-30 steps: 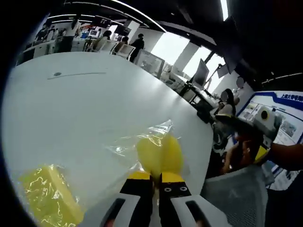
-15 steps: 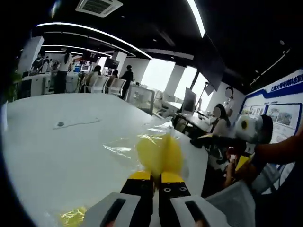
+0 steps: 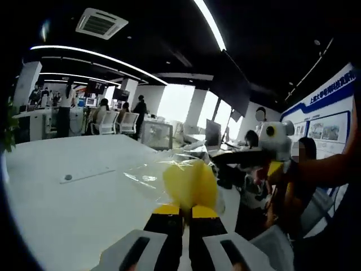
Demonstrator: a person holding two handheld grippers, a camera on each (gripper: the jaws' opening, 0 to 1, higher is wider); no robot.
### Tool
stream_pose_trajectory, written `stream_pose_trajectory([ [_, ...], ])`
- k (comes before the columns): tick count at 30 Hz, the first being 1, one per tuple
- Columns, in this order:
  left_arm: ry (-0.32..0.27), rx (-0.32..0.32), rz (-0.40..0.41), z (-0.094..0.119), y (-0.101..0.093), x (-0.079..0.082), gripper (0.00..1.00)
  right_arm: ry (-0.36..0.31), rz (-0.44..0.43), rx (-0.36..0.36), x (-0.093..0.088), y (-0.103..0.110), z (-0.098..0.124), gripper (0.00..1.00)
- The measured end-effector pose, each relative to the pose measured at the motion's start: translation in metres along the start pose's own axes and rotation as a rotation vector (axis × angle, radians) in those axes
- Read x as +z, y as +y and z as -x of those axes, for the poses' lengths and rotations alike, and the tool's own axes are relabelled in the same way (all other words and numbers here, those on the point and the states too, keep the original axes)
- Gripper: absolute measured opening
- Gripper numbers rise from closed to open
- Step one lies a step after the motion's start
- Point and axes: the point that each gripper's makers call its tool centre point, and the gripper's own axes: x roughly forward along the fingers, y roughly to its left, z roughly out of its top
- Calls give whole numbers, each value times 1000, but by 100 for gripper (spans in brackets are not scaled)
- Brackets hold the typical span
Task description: Compare the silicone blocks by pressing each to a similar depth, holding the contact briefly, and releasing to observe deformation and rebound differences across the visible hardness samples.
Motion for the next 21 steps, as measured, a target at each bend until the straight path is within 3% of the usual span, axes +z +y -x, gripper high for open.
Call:
stream_pose_trajectory([
  [4,-14,-1,-6,3,-3,6,0,-11,-26,59,5,9,-13,73],
  [10,-29,6,-19,9,-5,14,0,35,5,106,2,18,-31,69],
  [21,-22,-2,-31,14,-13,15,0,48,-72,205,2,27,-57,48],
])
